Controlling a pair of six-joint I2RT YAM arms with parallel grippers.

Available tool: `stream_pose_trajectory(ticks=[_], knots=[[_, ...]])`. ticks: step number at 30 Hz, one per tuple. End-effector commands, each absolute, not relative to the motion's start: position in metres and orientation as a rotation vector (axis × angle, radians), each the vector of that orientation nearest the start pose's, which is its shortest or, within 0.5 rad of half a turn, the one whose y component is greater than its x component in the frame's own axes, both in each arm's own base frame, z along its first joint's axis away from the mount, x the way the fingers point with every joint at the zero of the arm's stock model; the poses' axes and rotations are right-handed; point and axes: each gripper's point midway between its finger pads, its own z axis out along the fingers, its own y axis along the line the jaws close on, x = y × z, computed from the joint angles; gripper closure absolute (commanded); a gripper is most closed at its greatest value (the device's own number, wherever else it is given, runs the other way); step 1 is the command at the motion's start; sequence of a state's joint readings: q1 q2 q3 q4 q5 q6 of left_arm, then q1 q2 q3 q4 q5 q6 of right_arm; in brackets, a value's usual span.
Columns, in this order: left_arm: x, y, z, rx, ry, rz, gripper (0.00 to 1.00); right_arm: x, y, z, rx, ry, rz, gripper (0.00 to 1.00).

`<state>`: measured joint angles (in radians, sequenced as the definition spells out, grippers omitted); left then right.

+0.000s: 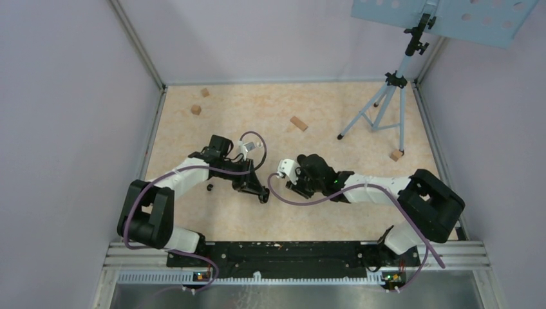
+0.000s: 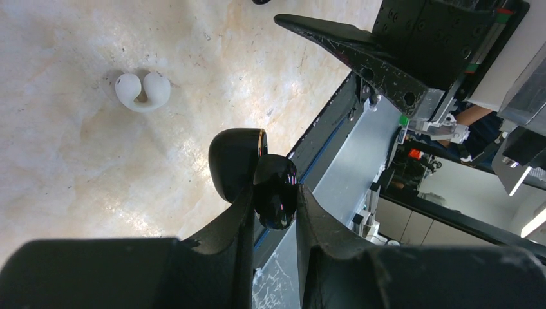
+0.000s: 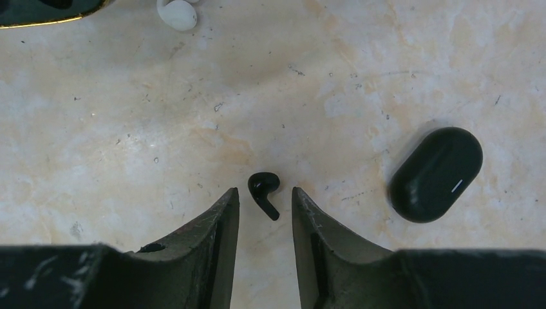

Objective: Insert the wireless bluetooth earbuds into the charging case
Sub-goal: Pick up the right earbud from the center of the board.

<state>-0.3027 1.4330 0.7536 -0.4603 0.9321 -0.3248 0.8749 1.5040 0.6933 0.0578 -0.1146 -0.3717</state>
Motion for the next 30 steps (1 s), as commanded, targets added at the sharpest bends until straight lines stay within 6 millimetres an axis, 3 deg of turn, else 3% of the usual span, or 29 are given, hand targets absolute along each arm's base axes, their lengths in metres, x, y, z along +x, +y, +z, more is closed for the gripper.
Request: stream_pose_trajectory(ticks=[1, 18, 25, 30], knots=[[0.199, -0.220, 0.113, 0.301, 2.590, -1.470, 1.00, 0.238, 0.298, 0.048, -1.380, 1.833, 0.382, 0.66], [0.197, -0.221, 0.114, 0.297, 2.587, -1.487, 1.00, 0.244, 0.302, 0.040, -1.364, 1.862, 0.329, 0.72], [0.195, -0.220, 0.114, 0.295, 2.590, -1.489, 1.00, 0.243, 0.304, 0.033, -1.358, 1.883, 0.337, 0.84], [0.193, -0.221, 0.113, 0.297, 2.594, -1.511, 1.00, 0.242, 0.301, 0.045, -1.321, 1.872, 0.339, 0.97]])
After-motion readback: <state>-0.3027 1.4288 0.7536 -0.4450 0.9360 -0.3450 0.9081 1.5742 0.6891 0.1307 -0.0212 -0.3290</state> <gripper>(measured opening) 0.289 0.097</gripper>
